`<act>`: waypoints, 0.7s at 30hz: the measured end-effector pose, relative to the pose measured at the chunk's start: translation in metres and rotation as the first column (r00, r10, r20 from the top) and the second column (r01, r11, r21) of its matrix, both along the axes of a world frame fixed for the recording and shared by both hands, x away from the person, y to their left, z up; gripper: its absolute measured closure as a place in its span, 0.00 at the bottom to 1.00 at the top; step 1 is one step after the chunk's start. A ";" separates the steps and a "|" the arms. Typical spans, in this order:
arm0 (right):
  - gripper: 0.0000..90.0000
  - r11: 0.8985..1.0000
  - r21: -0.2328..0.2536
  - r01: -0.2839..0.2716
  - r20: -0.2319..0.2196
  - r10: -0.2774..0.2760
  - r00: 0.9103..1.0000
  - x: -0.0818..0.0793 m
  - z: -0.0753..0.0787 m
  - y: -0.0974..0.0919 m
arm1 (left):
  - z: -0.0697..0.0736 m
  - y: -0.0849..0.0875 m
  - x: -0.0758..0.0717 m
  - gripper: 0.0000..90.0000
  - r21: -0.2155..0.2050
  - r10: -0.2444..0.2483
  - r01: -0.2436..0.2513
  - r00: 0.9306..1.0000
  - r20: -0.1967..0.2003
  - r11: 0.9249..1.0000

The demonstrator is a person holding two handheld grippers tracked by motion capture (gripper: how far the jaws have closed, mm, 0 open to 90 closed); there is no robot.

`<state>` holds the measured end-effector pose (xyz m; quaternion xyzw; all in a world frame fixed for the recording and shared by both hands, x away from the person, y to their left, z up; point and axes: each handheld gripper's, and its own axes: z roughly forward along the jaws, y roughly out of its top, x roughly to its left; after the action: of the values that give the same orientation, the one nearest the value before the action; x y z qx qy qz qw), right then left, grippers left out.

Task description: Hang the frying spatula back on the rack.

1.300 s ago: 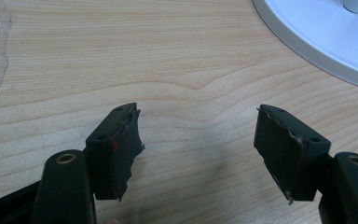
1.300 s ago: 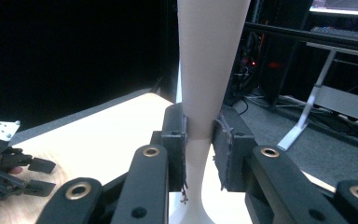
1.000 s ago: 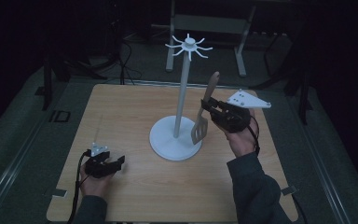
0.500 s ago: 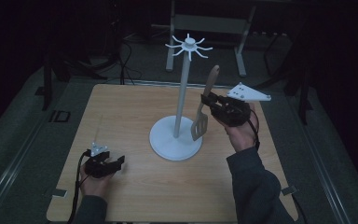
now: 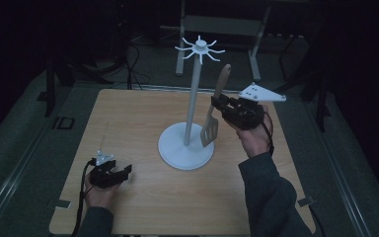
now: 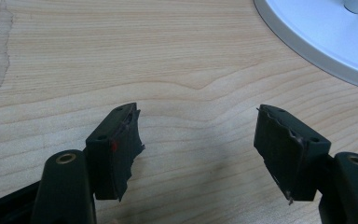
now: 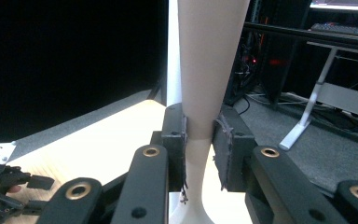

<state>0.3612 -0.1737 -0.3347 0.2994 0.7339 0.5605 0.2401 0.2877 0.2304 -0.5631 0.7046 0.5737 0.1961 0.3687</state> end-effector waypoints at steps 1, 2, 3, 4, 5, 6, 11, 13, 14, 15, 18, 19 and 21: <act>0.84 1.000 0.002 -0.001 -0.003 0.001 1.000 0.001 0.000 0.000 | 0.000 0.000 0.000 0.35 0.001 -0.001 0.001 1.000 -0.001 1.000; 0.84 1.000 0.004 -0.003 -0.004 0.003 1.000 0.001 0.001 0.000 | 0.000 0.000 0.000 0.35 0.001 0.000 0.000 1.000 -0.001 1.000; 0.84 1.000 0.007 -0.003 -0.006 0.003 1.000 0.002 0.001 0.001 | 0.000 0.000 0.000 0.35 0.002 0.000 0.000 1.000 -0.001 1.000; 0.84 1.000 0.007 -0.003 -0.006 0.003 1.000 0.002 0.001 0.001 | 0.000 0.000 0.000 0.35 0.002 0.000 0.000 1.000 -0.001 1.000; 0.84 1.000 0.008 -0.005 -0.006 0.005 1.000 0.002 0.002 0.002 | 0.000 0.000 0.000 0.35 0.002 0.000 0.000 1.000 -0.001 1.000; 0.84 1.000 0.010 -0.010 -0.006 0.010 1.000 0.002 0.003 0.003 | 0.000 0.000 0.000 0.35 0.000 0.000 0.000 1.000 0.000 1.000; 0.84 1.000 0.005 -0.017 -0.012 0.017 1.000 0.004 0.005 0.008 | 0.000 0.000 0.000 0.35 -0.001 0.001 -0.001 1.000 0.001 1.000; 0.84 1.000 0.004 -0.019 -0.017 0.019 1.000 0.005 0.007 0.009 | 0.000 0.000 0.000 0.35 -0.001 0.000 0.000 1.000 0.001 1.000; 0.84 1.000 0.002 -0.020 -0.017 0.020 1.000 0.006 0.007 0.010 | 0.000 0.000 0.000 0.35 -0.002 0.000 0.000 1.000 0.001 1.000; 0.84 1.000 0.003 -0.021 -0.020 0.022 1.000 0.006 0.008 0.010 | 0.000 0.000 0.000 0.35 -0.001 0.000 0.000 1.000 0.001 1.000; 0.84 1.000 0.000 -0.024 -0.023 0.024 0.999 0.008 0.009 0.011 | 0.000 0.000 0.000 0.35 -0.001 0.000 0.000 1.000 0.000 1.000; 0.84 1.000 -0.004 -0.026 -0.026 0.026 0.999 0.009 0.009 0.012 | 0.000 0.001 0.000 0.35 -0.001 0.000 0.000 1.000 0.002 1.000; 0.84 1.000 -0.005 -0.026 -0.028 0.026 0.999 0.010 0.010 0.013 | 0.000 0.001 0.000 0.35 -0.003 0.001 -0.001 1.000 0.003 1.000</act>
<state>0.3708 -0.1604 -0.3248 0.2972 0.7424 0.5574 0.2232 0.2874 0.2311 -0.5628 0.7036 0.5738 0.1961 0.3706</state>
